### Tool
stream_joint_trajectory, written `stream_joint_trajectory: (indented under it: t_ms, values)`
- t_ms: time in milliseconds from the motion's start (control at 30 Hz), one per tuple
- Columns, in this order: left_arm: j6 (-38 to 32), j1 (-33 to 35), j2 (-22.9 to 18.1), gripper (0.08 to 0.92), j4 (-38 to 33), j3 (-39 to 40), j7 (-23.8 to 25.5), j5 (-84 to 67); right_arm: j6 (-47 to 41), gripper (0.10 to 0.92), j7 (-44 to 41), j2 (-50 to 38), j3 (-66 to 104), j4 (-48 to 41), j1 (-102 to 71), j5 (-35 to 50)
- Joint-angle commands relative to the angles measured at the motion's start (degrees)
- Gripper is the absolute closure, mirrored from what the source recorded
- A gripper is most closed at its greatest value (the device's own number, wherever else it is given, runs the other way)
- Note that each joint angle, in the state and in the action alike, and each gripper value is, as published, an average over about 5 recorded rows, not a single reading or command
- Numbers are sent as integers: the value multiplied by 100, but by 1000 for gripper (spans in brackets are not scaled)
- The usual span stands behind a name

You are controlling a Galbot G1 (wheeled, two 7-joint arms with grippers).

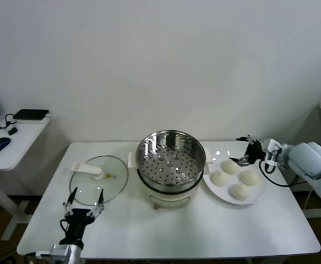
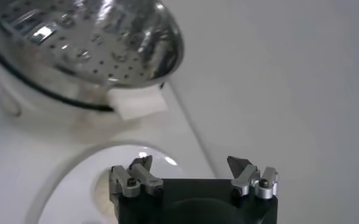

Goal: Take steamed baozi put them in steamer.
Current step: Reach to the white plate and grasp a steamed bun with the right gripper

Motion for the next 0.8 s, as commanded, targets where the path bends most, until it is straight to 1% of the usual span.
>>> stream_joint_trajectory:
  t_ms: [33, 133, 300, 433, 667, 800]
  values:
    - [7, -3, 19, 177, 12, -2, -12, 17, 291, 203, -1350, 22, -2420, -827, 2205, -354]
    - [29, 13, 69, 177, 15, 6, -6, 21, 454, 203, -1503, 237, -3055, -1164, 2680, -477]
    - [109, 26, 123, 177, -31, 12, 41, 26, 753, 203, -1581, 925, -3658, -2166, 3193, -793]
    - [181, -34, 164, 177, -87, 4, 44, 17, 884, 203, -1628, 1487, -3868, -2834, 3354, -785]
    - [266, -112, 200, 177, -142, -14, 40, 7, 1115, 203, -1619, 2114, -3959, -3545, 3218, -863]
    - [278, -116, 215, 177, -134, -25, 28, 2, 1521, 203, -1480, 2375, -3742, -4050, 2954, -1120]
